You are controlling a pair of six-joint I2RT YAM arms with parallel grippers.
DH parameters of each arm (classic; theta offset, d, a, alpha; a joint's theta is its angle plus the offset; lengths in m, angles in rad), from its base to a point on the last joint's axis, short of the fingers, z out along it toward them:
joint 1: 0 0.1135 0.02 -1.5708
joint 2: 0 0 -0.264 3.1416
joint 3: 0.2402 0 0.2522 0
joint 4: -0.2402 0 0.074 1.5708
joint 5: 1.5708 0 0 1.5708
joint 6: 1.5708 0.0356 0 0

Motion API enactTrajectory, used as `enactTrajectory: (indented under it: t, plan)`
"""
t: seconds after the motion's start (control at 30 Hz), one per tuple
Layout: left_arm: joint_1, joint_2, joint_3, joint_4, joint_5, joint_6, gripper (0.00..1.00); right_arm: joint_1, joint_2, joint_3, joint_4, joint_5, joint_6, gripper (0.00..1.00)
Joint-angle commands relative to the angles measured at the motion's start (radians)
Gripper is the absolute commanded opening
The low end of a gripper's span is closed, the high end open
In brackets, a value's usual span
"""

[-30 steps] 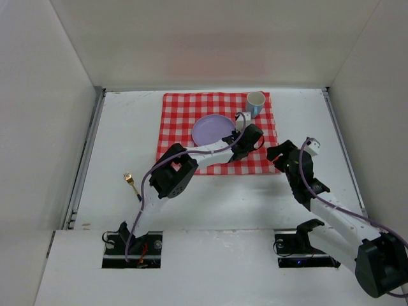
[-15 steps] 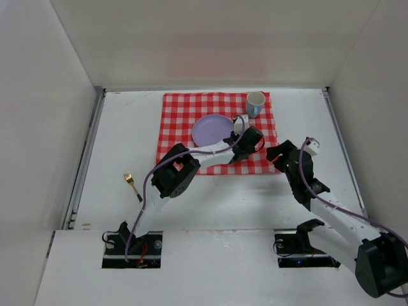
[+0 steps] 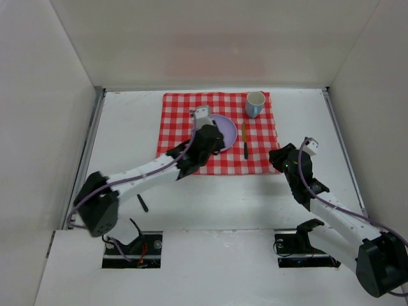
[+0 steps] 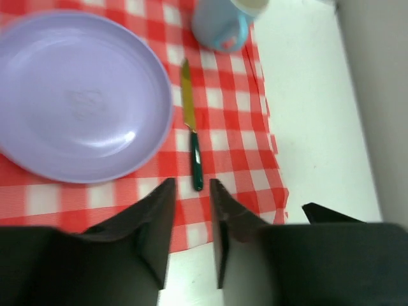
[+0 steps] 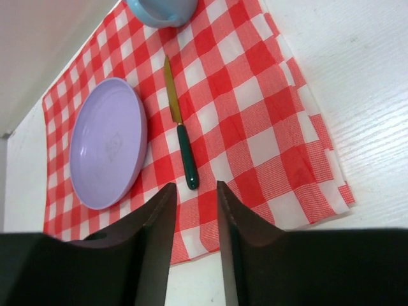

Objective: Set the dinner table for one person

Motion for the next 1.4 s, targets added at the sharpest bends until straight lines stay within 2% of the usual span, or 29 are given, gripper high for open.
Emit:
enactTrajectory:
  t: [0.0,0.17,0.23,0.37,0.47,0.7,1.07,1.3,1.37]
  plan:
    - [0.074,-0.221,-0.256,-0.042,-0.07,0.014,0.19,0.024,0.005,0.011,0.062,0.009,-0.006,0.32]
    - [0.211,-0.555,-0.526,-0.376,-0.145,-0.138,0.17,0.072,0.039,0.024,0.086,0.021,-0.028,0.32]
    - [0.278,-0.681,-0.609,-0.513,-0.142,-0.199,0.17,0.078,0.059,0.031,0.086,0.01,-0.029,0.38]
    - [0.403,-0.813,-0.701,-0.669,-0.106,-0.267,0.24,0.112,0.094,0.051,0.088,0.012,-0.054,0.45]
    - [0.487,-0.818,-0.73,-0.691,-0.058,-0.264,0.27,0.124,0.125,0.067,0.083,0.003,-0.06,0.46]
    - [0.593,-0.729,-0.764,-0.638,0.04,-0.267,0.3,0.149,0.136,0.08,0.083,0.003,-0.081,0.48]
    - [0.632,-0.654,-0.735,-0.7,0.065,-0.308,0.29,0.164,0.133,0.079,0.079,0.01,-0.086,0.49]
    - [0.648,-0.584,-0.735,-0.684,0.083,-0.307,0.29,0.162,0.113,0.074,0.076,0.006,-0.083,0.5]
    - [0.647,-0.557,-0.743,-0.655,0.095,-0.299,0.25,0.164,0.107,0.073,0.076,0.006,-0.083,0.5]
